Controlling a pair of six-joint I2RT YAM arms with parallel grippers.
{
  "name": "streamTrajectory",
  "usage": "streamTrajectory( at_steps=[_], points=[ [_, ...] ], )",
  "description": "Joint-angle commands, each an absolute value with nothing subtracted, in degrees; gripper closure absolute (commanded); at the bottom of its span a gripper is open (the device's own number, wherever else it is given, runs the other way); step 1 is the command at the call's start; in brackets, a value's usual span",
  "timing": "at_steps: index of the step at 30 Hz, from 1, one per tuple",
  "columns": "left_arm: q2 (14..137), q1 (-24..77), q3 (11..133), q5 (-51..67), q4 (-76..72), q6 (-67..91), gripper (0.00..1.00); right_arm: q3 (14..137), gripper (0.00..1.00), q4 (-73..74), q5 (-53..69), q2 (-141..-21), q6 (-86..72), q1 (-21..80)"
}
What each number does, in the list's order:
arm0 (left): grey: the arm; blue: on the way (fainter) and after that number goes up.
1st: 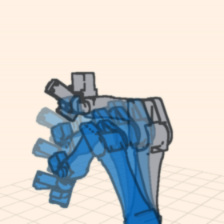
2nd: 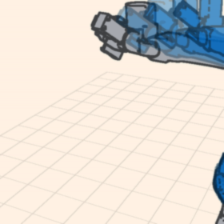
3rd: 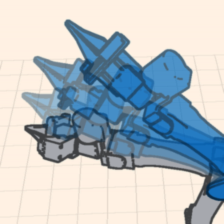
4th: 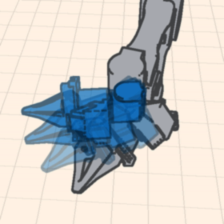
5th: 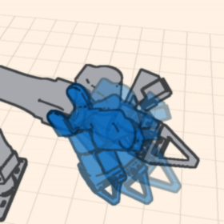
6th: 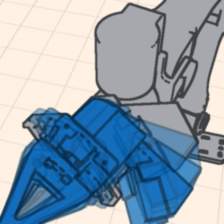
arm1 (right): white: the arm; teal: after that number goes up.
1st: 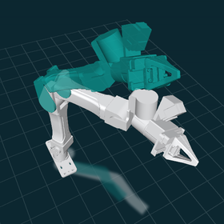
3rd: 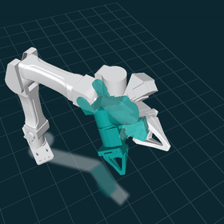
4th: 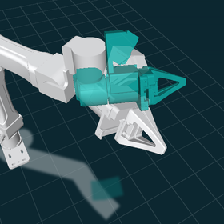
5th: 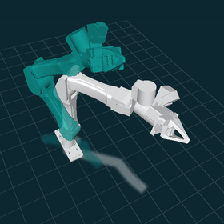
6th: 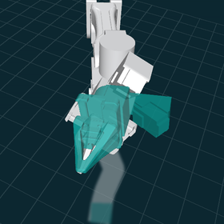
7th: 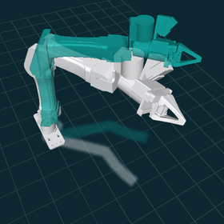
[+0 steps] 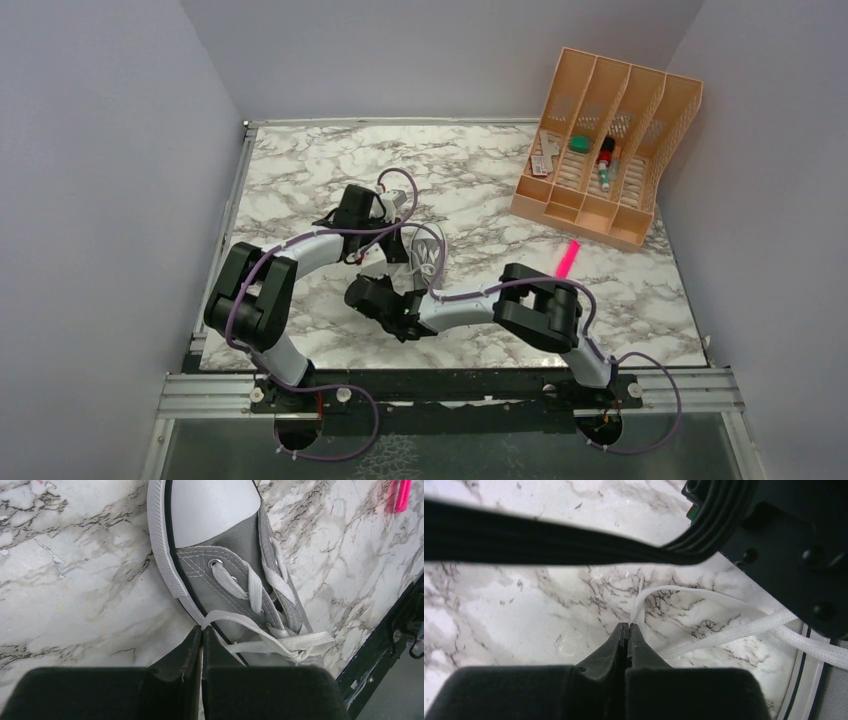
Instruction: Tie the shoes
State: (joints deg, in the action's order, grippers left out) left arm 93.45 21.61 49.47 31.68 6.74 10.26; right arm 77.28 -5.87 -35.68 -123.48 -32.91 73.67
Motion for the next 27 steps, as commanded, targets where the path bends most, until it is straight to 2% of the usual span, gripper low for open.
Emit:
streamTrajectory(
  at_steps=[1,6,11,15,20,25,27],
  points=[
    [92.84,23.26,49.06,34.02,8.17,11.09,0.96,71.8,0.99,-3.27,-23.66,-119.28,-25.9,73.86],
    [89.87,23.03,47.45,33.86,8.26,13.65,0.95,61.55,1.0,-9.19,-6.36,-108.23,-26.79,73.76],
    [87.24,23.09,44.43,35.6,6.03,18.1,0.96,55.71,0.99,-5.46,2.79,-102.25,-30.07,73.84],
    [87.18,23.03,43.77,35.29,5.88,19.18,0.95,51.16,0.99,-4.76,1.74,-95.92,-31.64,73.82],
    [86.84,23.12,44.22,34.86,6.47,18.89,0.96,52.94,1.0,3.83,-6.44,-92.51,-32.34,73.85],
    [88.74,23.01,46.84,34.9,8.18,16.83,0.96,57.22,0.99,3.04,-13.07,-95.43,-34.38,73.91],
    [88.96,23.07,47.63,34.83,9.36,16.14,0.96,59.61,0.89,6.01,-18.58,-95.91,-38.38,73.92]
  ],
)
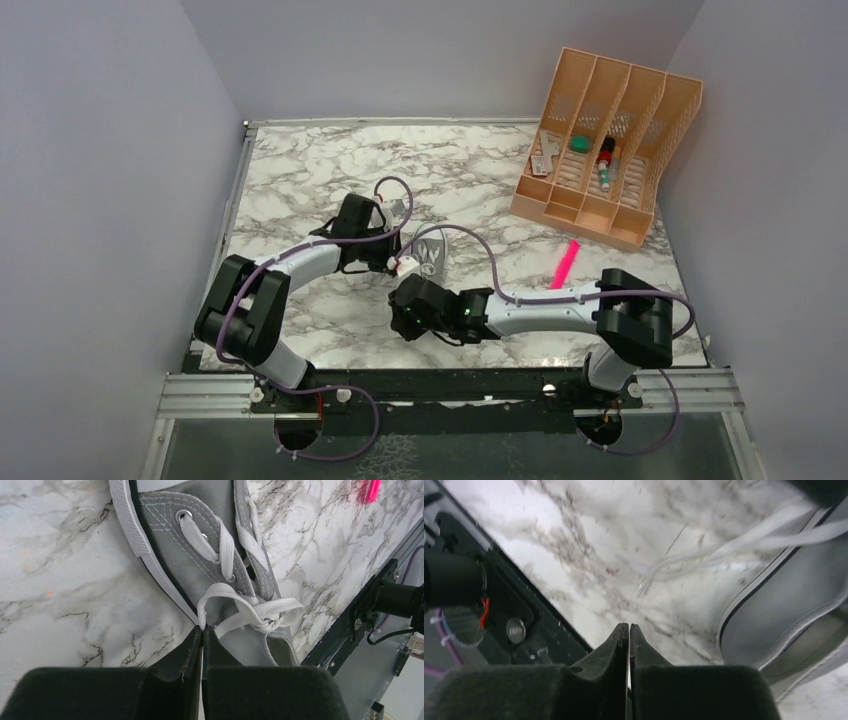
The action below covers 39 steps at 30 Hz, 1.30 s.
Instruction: Tie the shoes
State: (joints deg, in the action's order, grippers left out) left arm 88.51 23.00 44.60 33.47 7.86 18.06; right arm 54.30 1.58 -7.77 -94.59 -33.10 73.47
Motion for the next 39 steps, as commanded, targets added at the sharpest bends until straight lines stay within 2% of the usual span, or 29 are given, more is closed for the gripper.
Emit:
streamTrajectory(
  at_steps=[1,4,10,15,32,37,39],
  points=[
    [88.84,23.04,47.76,34.81,9.74,15.85,0.96,60.37,0.83,6.24,-20.01,-95.97,-39.32,73.92],
    [87.77,23.03,47.69,34.71,10.01,15.62,0.96,61.68,0.7,4.02,-19.41,-97.39,-40.65,73.92],
    [87.33,22.99,47.8,35.06,10.32,15.0,0.96,68.03,0.64,5.28,-19.95,-104.93,-43.82,75.33],
    [87.65,22.98,47.9,35.68,10.37,15.21,0.96,73.19,0.64,15.38,-26.1,-110.51,-50.3,75.92],
    [87.63,22.96,47.2,36.36,10.61,14.68,0.96,76.22,0.64,20.2,-29.24,-118.02,-48.35,76.82],
    [87.63,23.01,47.29,36.47,10.72,14.85,0.96,79.54,0.69,24.87,-31.95,-119.16,-47.99,76.9],
    [87.65,22.97,47.32,36.41,10.66,14.85,0.96,80.61,0.75,26.62,-32.42,-119.59,-47.61,76.97]
  ],
)
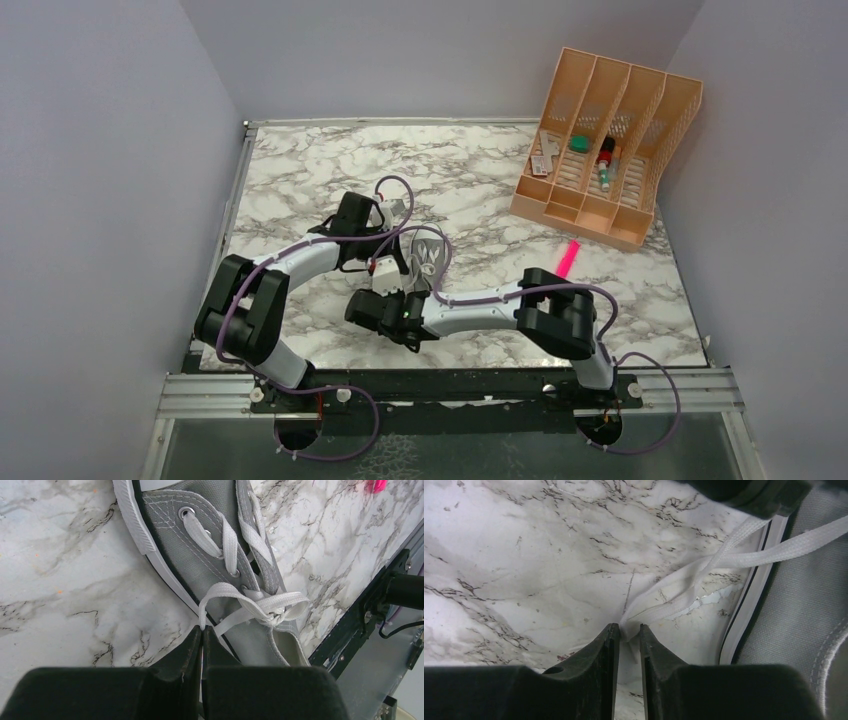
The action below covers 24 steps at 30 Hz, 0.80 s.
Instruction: Tie the shoes
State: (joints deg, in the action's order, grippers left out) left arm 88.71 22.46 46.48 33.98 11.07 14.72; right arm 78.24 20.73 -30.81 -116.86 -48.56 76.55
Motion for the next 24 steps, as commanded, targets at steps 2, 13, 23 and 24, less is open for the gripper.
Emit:
streamTrajectory(
  at_steps=[2,13,23,24],
  points=[
    [87.63,22.98,47.33,36.32,10.71,14.74,0.96,81.11,0.8,27.8,-32.57,-119.79,-47.77,77.08],
    [88.01,22.68,48.52,35.14,12.15,13.71,0.96,75.85,0.99,24.45,-25.69,-108.24,-43.78,77.87],
    [82.74,22.68,46.91,36.87,12.53,17.98,0.96,57.05,0.97,4.8,-10.06,-90.85,-42.25,75.0],
    [82.41,22.72,46.61,37.05,12.37,18.56,0.96,56.84,0.98,4.06,-9.24,-91.04,-42.39,74.17]
  ],
)
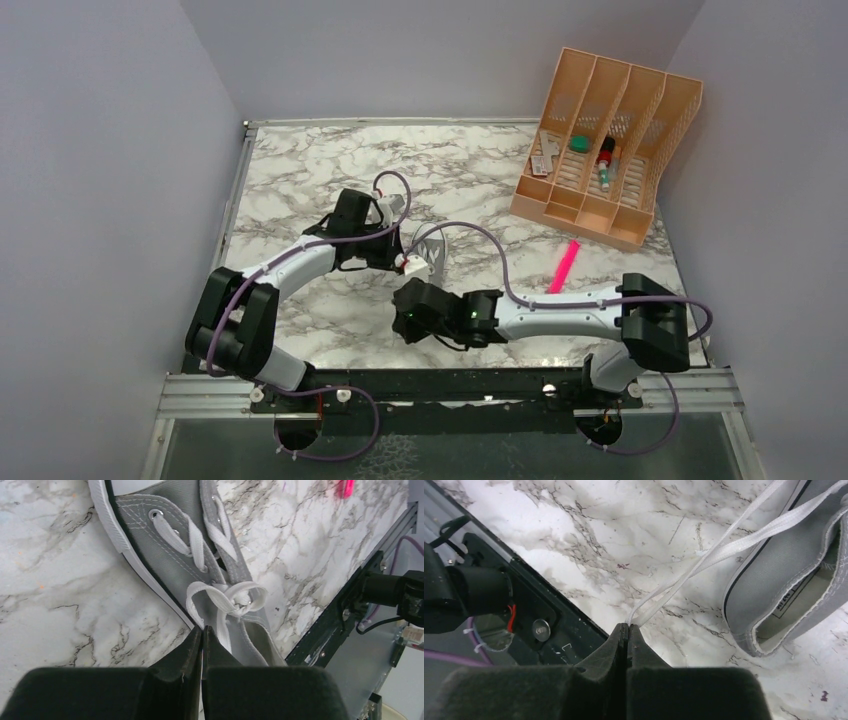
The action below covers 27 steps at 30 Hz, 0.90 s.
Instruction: Tie the shoes
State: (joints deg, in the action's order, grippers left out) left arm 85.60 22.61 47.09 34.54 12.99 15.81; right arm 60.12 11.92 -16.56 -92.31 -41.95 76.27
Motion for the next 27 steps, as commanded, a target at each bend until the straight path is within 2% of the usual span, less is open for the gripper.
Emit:
streamTrajectory(
  at_steps=[1,3,8,12,20,22,25,27],
  points=[
    [82.02,22.75,46.28,37.09,12.13,19.03,0.96,57.02,0.99,3.59,-8.32,-91.83,-42.17,73.23],
    [81.39,22.7,45.81,36.66,11.99,19.26,0.96,57.43,0.99,3.5,-6.88,-93.72,-42.19,71.36],
    [81.44,22.76,46.26,35.42,11.97,18.44,0.96,55.07,1.0,-9.62,2.82,-98.44,-37.45,68.72],
    [83.12,22.7,46.69,35.32,11.65,17.99,0.96,61.9,0.99,-2.08,2.74,-105.9,-31.37,68.9],
    [82.34,22.76,45.57,35.59,11.07,17.65,0.96,66.03,0.97,5.29,-3.66,-108.32,-30.04,69.79],
    [82.2,22.76,45.27,35.4,11.03,17.29,0.96,65.52,0.93,5.05,-3.87,-108.1,-30.51,70.06],
    [82.77,22.76,45.35,35.54,11.06,16.81,0.96,62.7,0.8,2.5,-5.92,-106.84,-31.06,70.57],
    [83.37,22.77,45.59,35.84,11.07,16.42,0.96,62.09,0.76,1.4,-5.78,-106.73,-30.17,70.58]
  ],
)
